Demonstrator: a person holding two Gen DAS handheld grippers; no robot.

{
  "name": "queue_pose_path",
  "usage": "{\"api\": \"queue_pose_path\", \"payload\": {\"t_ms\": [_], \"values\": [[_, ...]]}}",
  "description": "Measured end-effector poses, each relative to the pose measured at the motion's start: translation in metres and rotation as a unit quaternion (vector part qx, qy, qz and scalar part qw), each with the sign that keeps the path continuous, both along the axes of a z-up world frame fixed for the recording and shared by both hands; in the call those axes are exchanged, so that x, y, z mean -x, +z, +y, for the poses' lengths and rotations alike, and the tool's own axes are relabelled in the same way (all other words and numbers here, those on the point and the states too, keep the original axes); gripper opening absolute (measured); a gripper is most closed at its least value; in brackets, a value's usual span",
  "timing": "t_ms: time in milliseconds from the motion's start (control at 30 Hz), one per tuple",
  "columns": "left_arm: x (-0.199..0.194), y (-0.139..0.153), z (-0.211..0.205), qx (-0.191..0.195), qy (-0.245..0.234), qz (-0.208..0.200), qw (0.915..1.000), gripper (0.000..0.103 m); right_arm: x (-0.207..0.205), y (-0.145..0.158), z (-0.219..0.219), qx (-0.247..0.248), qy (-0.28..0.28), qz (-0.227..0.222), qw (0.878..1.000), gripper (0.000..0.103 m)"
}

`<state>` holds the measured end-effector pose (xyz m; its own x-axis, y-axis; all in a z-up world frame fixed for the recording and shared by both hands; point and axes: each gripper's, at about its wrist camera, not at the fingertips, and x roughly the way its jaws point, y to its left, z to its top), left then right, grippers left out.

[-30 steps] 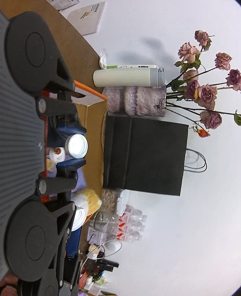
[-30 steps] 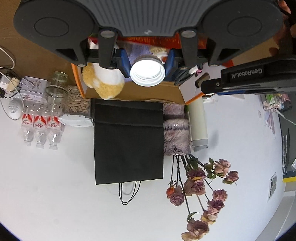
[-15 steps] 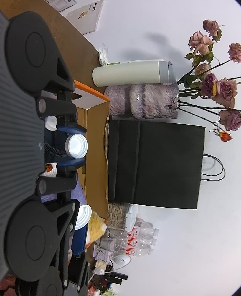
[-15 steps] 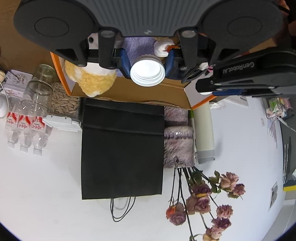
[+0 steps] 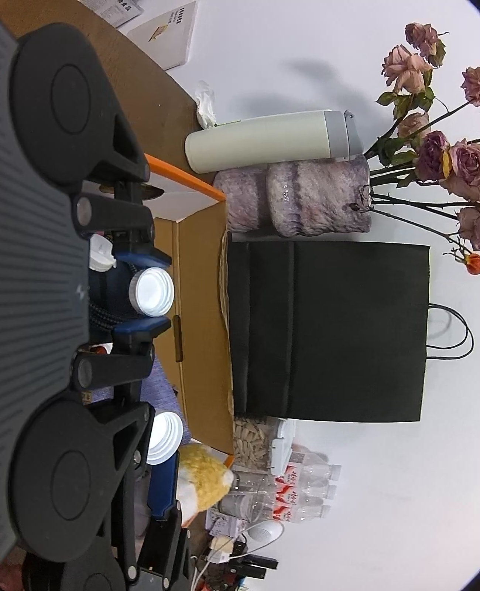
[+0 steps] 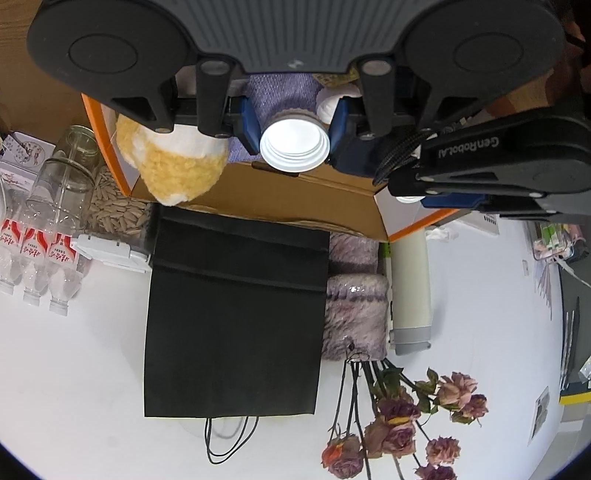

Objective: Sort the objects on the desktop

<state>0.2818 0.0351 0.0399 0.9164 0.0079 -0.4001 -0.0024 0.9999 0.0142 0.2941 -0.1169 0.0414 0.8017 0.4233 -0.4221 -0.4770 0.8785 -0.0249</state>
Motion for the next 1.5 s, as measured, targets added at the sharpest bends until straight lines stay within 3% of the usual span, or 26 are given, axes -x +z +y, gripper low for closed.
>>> {"api": "queue_pose_path", "payload": {"t_ms": [100, 300, 500, 600, 800, 1500], "values": [[0.001, -0.001, 0.000, -0.002, 0.001, 0.000, 1.0000, 0.033, 0.001, 0.000, -0.001, -0.001, -0.003, -0.001, 1.000, 0.039], [0.002, 0.002, 0.005, 0.002, 0.027, -0.004, 0.9996, 0.072, 0.002, 0.004, -0.007, -0.017, -0.011, 0.000, 1.000, 0.051], [0.004, 0.005, 0.014, 0.012, 0.059, -0.017, 0.9980, 0.102, 0.004, 0.012, -0.014, -0.037, -0.018, -0.006, 0.999, 0.067], [0.006, 0.007, 0.017, 0.017, 0.066, -0.026, 0.9973, 0.103, 0.006, 0.015, -0.017, -0.049, -0.016, -0.011, 0.999, 0.091], [0.010, 0.011, 0.018, 0.019, 0.075, -0.045, 0.9960, 0.103, 0.010, 0.020, -0.016, -0.047, -0.028, -0.027, 0.998, 0.102], [0.064, 0.023, 0.010, 0.027, 0.082, -0.057, 0.9947, 0.103, 0.060, 0.033, -0.036, -0.061, -0.040, -0.047, 0.996, 0.103]]}}
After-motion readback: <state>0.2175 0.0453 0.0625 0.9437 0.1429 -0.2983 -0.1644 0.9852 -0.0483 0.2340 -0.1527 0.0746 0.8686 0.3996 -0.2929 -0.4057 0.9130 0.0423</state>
